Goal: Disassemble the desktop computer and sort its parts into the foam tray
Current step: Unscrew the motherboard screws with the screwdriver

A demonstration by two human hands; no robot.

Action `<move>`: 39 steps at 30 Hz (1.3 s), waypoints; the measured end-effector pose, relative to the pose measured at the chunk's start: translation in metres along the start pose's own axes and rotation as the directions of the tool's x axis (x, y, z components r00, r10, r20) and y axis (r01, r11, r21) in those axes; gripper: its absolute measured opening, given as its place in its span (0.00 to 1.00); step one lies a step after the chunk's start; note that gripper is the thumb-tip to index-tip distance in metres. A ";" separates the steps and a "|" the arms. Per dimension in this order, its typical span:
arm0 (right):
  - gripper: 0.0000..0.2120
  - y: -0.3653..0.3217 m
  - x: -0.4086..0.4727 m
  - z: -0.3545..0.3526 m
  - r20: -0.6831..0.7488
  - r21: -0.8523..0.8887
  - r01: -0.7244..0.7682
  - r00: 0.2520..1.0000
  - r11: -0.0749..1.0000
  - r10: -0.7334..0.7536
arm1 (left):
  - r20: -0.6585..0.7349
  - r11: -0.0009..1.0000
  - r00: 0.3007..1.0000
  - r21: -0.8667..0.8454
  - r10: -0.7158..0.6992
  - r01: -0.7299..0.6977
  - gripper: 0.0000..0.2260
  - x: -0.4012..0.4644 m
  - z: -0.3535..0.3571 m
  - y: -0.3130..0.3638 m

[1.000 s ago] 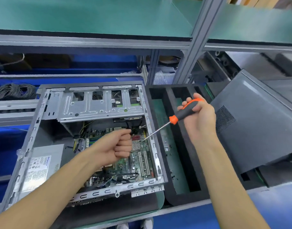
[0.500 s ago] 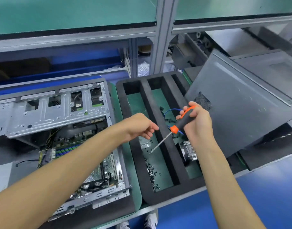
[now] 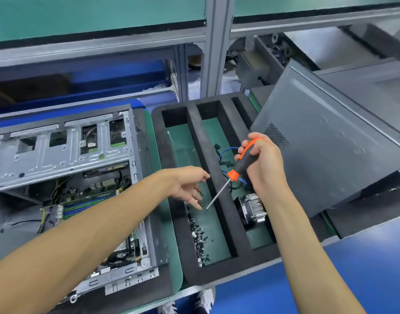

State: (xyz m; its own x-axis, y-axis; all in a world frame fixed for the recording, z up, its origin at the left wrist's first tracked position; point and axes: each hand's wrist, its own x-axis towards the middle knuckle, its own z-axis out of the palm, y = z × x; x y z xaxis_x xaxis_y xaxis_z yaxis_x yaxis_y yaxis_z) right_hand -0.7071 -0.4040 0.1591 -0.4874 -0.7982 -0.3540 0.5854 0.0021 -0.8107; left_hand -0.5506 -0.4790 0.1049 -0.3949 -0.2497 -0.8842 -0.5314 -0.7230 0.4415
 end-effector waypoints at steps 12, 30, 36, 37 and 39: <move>0.12 0.003 -0.043 0.103 0.293 0.217 -0.019 0.955 0.976 -0.046 | -0.033 0.765 0.765 0.022 0.644 -0.643 0.12 -0.136 -0.067 -0.014; 0.08 0.108 -0.097 0.174 0.677 -0.712 0.672 0.734 0.204 -0.053 | -0.345 0.563 0.755 0.825 0.558 -0.039 0.20 -0.154 -0.151 -0.178; 0.04 0.119 -0.103 0.184 0.679 -0.664 0.684 0.721 0.301 -0.141 | -0.176 0.495 0.935 0.869 0.309 0.000 0.26 -0.135 -0.159 -0.199; 0.04 0.118 -0.103 0.185 0.663 -0.660 0.681 0.727 0.317 -0.180 | -0.155 0.495 0.929 0.868 0.337 -0.035 0.25 -0.136 -0.159 -0.199; 0.04 0.115 -0.102 0.186 0.615 -0.656 0.677 0.736 0.333 -0.283 | -0.168 0.512 0.914 0.857 0.368 -0.048 0.22 -0.136 -0.158 -0.200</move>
State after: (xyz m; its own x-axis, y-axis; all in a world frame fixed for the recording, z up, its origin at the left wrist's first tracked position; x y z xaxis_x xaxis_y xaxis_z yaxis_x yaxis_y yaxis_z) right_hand -0.4695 -0.4350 0.1887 -0.1259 -0.9585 0.2560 -0.5603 -0.1442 -0.8157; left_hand -0.2721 -0.4026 0.1130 -0.4304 -0.6030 -0.6717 -0.8958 0.1939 0.4000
